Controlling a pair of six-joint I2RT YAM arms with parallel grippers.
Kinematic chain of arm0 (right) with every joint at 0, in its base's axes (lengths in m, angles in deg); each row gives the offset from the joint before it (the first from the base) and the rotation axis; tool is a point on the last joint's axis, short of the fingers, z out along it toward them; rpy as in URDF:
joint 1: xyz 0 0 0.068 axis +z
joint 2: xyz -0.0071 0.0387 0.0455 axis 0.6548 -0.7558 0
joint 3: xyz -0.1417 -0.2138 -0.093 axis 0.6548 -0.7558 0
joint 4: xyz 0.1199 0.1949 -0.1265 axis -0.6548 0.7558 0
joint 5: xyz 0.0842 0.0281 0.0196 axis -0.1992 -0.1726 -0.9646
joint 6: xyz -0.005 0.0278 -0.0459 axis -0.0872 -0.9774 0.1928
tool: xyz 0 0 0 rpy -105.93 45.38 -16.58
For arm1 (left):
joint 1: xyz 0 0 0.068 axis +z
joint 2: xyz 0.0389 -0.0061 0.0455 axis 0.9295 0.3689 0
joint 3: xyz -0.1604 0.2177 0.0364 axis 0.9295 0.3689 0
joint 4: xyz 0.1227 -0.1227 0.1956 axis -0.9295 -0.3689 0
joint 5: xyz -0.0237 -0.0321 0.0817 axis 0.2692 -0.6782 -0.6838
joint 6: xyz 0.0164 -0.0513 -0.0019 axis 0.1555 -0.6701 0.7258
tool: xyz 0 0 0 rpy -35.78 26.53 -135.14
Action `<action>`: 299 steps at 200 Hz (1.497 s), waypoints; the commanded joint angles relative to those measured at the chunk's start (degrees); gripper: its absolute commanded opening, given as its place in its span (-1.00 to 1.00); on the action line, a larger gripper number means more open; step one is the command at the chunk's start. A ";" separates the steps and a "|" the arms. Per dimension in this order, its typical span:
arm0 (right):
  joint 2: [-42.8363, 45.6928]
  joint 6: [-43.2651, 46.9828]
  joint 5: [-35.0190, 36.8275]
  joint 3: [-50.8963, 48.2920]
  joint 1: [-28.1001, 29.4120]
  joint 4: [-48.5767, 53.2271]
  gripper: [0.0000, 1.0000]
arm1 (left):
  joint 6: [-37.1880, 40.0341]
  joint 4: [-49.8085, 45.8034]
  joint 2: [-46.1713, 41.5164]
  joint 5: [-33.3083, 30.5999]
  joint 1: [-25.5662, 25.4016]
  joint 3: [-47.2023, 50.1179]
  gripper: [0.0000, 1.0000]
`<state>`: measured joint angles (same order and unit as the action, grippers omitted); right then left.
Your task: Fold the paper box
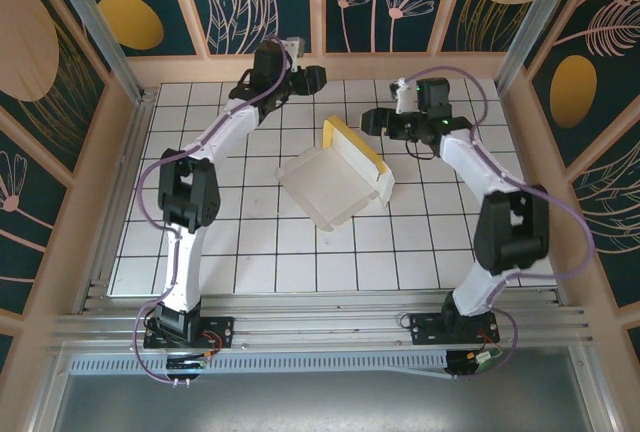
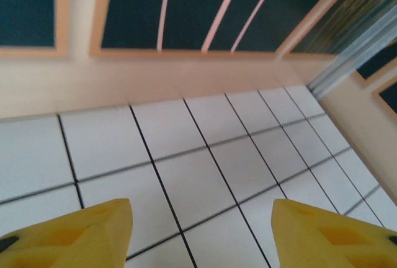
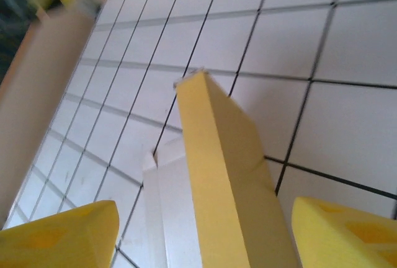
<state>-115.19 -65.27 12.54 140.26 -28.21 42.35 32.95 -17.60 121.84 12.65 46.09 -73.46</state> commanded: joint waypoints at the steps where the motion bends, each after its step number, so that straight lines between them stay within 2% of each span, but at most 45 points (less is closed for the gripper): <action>1: 10.63 -11.14 14.41 -6.54 0.02 -0.10 0.43 | -1.42 -9.34 5.16 11.63 -0.81 -6.86 0.26; 11: 15.82 -17.40 20.44 -11.31 0.96 0.39 0.40 | -0.37 -11.65 6.75 12.68 -0.85 -9.07 0.28; 18: 19.10 -22.33 25.71 -13.99 1.92 2.47 0.38 | 0.77 -13.10 7.30 11.77 -0.85 -9.97 0.29; 25: 21.74 -25.92 27.82 -15.67 2.52 4.97 0.37 | 1.69 -13.89 7.49 10.29 -0.85 -9.90 0.29; 48: 26.67 -35.64 23.21 -18.03 5.38 10.07 0.31 | 3.18 -15.32 8.29 10.38 -0.85 -9.34 0.31; 74: 26.46 -44.74 27.33 -15.88 12.65 13.57 0.30 | 3.72 -16.43 8.39 13.96 -0.85 -7.52 0.30; 98: 23.73 -51.73 26.54 -15.48 13.56 10.53 0.29 | 3.33 -13.31 6.11 14.97 -0.85 -2.29 0.24; 115: 20.87 -56.58 29.53 -14.85 13.73 11.01 0.27 | 3.40 -11.79 5.02 15.85 -0.85 -0.07 0.20; 145: 15.23 -56.59 28.68 -12.51 13.89 8.59 0.25 | 2.45 -9.12 4.45 17.44 -0.85 2.14 0.10; 166: 12.99 -57.78 30.99 -11.93 13.91 8.56 0.17 | 1.61 -8.21 4.13 17.90 -0.81 3.18 0.02; 184: 12.15 -56.69 33.76 -12.10 13.94 7.59 0.15 | 1.28 -6.87 2.78 17.77 -0.85 5.46 0.01; 207: 10.86 -55.33 34.01 -12.78 13.67 5.12 0.06 | 0.28 -4.09 0.12 18.18 -0.85 9.73 0.01; 241: 8.54 -52.49 34.41 -11.56 13.60 3.36 -0.08 | -3.05 3.66 -5.92 17.73 -0.83 20.25 0.01; 270: 7.53 -49.66 35.10 -11.28 13.63 1.21 -0.16 | -10.26 14.17 -10.79 16.90 -0.92 30.44 0.05; 299: 6.45 -45.48 37.94 -10.38 13.27 2.79 -0.17 | -14.33 23.18 -16.98 11.40 -1.53 40.89 0.09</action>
<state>-107.52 -115.57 46.33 127.26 -14.66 46.02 24.07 -4.79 110.39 27.78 45.30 -39.08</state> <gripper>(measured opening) 0.418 0.545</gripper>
